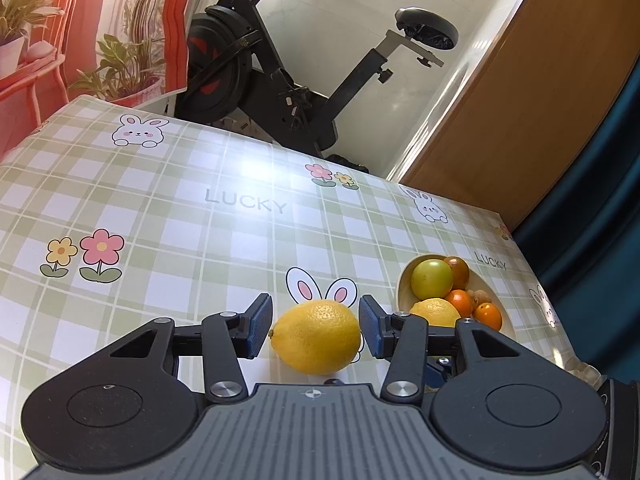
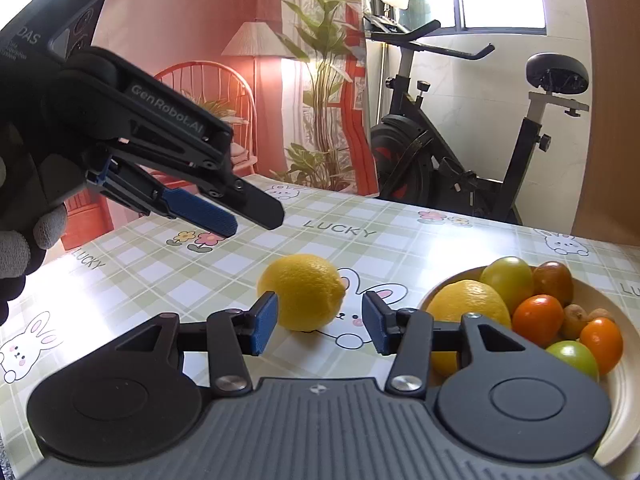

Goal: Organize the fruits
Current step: 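Move the open left tool to the lemon on the table, then close the left tool around the lemon and lift it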

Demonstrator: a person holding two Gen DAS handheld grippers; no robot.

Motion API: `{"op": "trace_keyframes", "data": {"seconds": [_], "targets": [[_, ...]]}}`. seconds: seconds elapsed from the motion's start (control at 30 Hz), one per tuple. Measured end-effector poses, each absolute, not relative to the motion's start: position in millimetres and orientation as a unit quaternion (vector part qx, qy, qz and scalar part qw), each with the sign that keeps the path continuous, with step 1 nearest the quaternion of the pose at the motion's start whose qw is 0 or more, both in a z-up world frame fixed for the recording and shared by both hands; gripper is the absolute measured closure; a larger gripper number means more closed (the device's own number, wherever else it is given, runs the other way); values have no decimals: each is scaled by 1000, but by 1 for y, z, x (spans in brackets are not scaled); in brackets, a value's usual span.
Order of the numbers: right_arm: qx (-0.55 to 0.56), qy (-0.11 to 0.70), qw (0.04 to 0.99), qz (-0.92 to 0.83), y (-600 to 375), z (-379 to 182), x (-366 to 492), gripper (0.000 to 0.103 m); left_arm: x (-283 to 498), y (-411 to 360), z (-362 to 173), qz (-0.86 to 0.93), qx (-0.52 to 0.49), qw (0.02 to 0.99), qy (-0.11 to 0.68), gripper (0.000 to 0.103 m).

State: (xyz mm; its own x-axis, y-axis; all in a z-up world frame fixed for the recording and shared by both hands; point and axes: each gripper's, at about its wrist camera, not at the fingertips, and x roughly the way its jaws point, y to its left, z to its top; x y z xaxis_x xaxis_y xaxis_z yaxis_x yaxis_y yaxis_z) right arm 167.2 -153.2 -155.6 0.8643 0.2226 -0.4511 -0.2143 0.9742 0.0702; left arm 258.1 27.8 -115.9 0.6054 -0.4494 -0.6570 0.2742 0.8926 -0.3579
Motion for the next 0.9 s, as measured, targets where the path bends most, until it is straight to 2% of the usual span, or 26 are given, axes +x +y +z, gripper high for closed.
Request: {"op": "trace_keyframes", "data": {"seconds": [0.07,0.17,0.33,0.4,0.47,0.73,0.83,0.9], "targets": [[2,239,964,115,-147,-159,173,46,260,26,-118,-205,-109,889,395,43],[-1,246,963,109,-140,-161,184,37,264,22,-122,-209,-105,887,398,42],[-5,262,959,105,-135,-167,196,35,270,19,-129,-211,-96,884,407,41],[2,271,957,108,-137,-169,199,35,271,17,-132,-213,-94,881,411,34],[12,275,955,109,-140,-170,200,35,273,16,-135,-214,-90,880,414,32],[32,291,949,113,-148,-172,204,35,279,13,-146,-212,-88,873,429,33],[36,300,946,119,-150,-173,207,35,275,10,-144,-218,-81,874,427,37],[43,301,945,119,-152,-172,207,35,272,9,-142,-222,-73,875,423,44]]}}
